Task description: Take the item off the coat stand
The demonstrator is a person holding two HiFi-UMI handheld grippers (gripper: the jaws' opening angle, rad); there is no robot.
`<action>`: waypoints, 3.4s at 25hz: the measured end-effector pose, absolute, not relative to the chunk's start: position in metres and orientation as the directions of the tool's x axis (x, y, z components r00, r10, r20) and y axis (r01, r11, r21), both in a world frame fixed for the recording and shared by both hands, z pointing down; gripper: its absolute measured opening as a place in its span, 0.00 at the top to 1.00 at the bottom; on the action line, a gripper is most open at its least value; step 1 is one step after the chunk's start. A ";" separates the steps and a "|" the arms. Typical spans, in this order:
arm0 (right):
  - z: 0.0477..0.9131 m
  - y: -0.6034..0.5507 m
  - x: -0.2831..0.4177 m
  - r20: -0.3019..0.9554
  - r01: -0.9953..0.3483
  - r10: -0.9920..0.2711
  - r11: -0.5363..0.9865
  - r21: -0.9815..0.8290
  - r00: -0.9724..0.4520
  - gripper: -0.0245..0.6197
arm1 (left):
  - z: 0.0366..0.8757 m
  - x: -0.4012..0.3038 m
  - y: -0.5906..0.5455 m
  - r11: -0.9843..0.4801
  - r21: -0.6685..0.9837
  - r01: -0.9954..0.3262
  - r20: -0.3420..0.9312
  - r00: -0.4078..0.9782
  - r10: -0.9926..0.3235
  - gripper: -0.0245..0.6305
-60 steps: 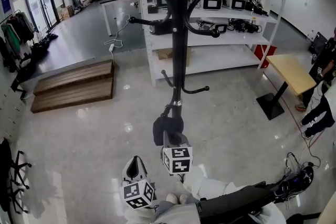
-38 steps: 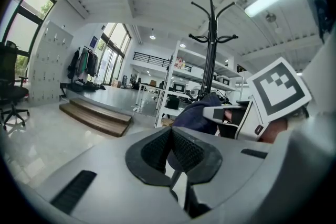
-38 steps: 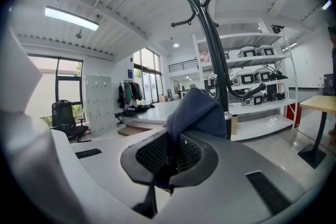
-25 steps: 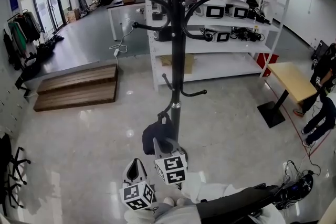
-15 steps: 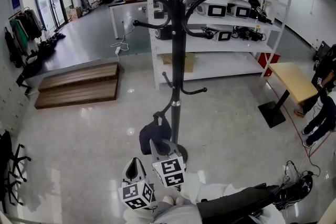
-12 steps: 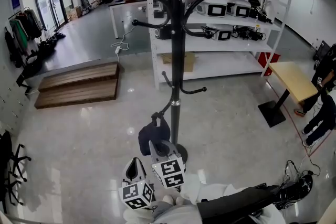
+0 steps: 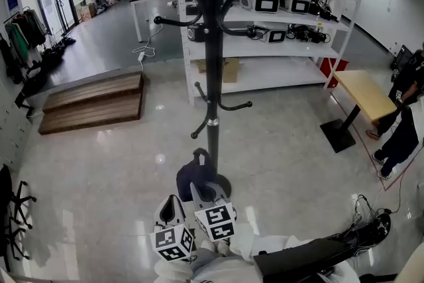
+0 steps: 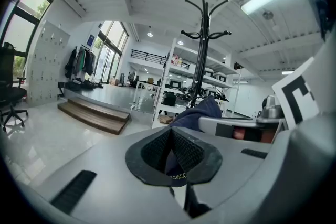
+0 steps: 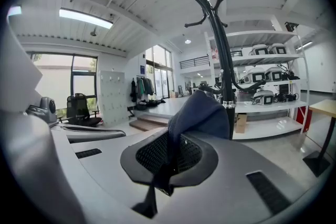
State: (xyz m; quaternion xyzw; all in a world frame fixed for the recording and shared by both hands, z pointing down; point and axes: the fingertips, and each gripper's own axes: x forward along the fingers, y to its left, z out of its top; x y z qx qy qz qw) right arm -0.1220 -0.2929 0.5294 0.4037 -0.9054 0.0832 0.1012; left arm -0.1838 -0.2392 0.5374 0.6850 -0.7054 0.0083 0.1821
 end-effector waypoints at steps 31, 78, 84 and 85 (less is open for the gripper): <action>0.542 -0.261 -0.038 0.284 -0.824 -0.774 0.540 -0.173 -0.567 0.93 | 0.520 -0.112 -0.227 -0.088 0.191 -0.978 0.223 0.131 -0.966 0.97; 0.526 -0.201 -0.026 0.277 -0.857 -0.811 0.494 -0.150 -0.516 0.93 | 0.508 -0.102 -0.176 -0.165 0.201 -0.965 0.185 0.203 -0.961 0.97; 0.526 -0.202 -0.022 0.279 -0.858 -0.812 0.491 -0.149 -0.513 0.93 | 0.508 -0.099 -0.178 -0.163 0.207 -0.965 0.182 0.202 -0.962 0.97; 0.527 -0.202 -0.021 0.279 -0.859 -0.812 0.490 -0.148 -0.512 0.93 | 0.509 -0.099 -0.178 -0.164 0.209 -0.964 0.182 0.203 -0.962 0.97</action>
